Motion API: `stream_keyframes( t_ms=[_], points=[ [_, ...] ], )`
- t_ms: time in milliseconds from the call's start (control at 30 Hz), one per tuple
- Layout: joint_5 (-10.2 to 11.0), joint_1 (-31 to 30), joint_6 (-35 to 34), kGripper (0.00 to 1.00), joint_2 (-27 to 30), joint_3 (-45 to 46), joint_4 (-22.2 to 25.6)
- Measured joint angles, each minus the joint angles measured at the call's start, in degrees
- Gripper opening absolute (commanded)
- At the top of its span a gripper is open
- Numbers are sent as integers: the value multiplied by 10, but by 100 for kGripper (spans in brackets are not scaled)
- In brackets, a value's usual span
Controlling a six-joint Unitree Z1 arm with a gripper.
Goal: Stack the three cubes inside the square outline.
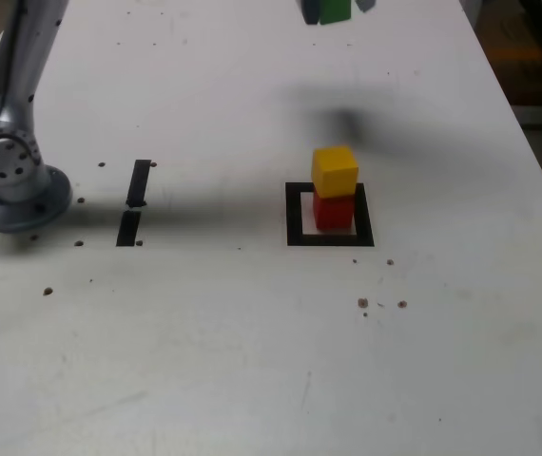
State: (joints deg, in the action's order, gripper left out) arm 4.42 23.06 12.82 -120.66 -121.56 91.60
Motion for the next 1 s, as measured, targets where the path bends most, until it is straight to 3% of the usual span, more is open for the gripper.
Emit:
stream_keyframes(
  t_ms=[300,433,633,1000],
  points=[
    [-3,-177,-121,21,71,86,1],
    [-11,-219,-165,21,84,111,1],
    [-25,-255,-198,21,83,120,-1],
    [-34,-263,-212,21,59,123,-5]
  ],
)
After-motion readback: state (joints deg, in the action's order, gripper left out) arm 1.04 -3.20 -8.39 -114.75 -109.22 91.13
